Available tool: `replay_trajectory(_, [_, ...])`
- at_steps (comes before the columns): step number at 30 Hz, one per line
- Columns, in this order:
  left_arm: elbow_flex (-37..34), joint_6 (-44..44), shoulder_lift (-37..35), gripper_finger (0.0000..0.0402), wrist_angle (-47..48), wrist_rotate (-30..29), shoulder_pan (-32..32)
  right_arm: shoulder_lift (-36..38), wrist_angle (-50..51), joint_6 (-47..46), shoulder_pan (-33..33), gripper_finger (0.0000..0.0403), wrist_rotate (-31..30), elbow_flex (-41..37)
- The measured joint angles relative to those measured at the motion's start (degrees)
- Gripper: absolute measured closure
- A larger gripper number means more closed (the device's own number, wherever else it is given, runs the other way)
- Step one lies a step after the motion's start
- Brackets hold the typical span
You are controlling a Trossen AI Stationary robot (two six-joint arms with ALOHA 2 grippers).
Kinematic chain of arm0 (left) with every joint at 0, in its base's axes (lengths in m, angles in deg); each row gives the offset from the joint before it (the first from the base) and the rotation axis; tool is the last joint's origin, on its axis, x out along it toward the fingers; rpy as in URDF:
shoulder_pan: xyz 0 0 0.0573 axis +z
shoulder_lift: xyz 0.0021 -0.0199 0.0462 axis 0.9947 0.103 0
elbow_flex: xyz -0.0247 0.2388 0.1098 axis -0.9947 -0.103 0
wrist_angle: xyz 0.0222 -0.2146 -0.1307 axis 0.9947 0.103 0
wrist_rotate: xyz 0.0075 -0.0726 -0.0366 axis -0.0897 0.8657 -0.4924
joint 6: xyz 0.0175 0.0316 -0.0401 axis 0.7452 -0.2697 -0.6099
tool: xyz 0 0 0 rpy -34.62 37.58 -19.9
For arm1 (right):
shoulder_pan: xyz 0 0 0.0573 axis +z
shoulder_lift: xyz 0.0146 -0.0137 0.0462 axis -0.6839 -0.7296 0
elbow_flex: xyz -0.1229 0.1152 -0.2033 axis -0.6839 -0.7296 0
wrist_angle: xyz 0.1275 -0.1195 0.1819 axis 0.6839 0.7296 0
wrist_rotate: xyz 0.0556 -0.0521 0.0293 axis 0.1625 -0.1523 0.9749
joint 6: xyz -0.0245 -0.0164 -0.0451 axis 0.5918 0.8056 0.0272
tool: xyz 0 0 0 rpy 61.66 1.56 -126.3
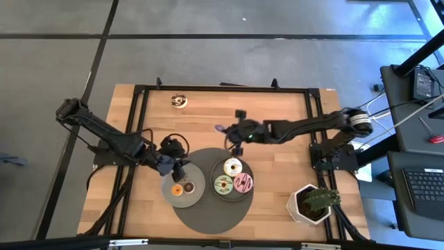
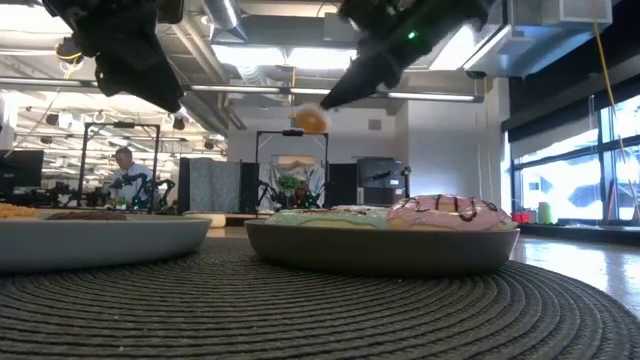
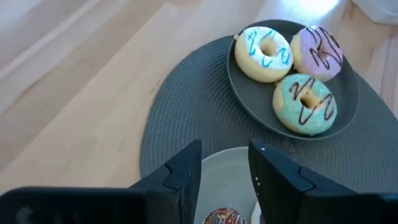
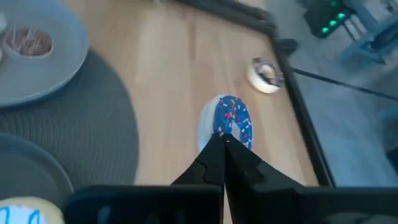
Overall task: Pick & Place donuts
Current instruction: Put the small blue donut on the gray plate
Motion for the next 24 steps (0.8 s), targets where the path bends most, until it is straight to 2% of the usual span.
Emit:
replay_trajectory(13, [0.0,0.05,-0.06,0.0274,0.16,-0.04,-0.32,-22.93,5.68,6.27,7.69,0.0401,1.56,17.77])
replay_trajectory(18, [0.0,0.16,-0.06,0.0274,0.2,-0.07,-0.32,-27.34,9.14,6.25,7.82,0.0401,1.71,21.97])
replay_trajectory(24, [0.0,0.19,-0.04,0.0274,0.33,-0.07,-0.32,-28.23,9.2,3.0,7.59,0.0395,7.46,22.47])
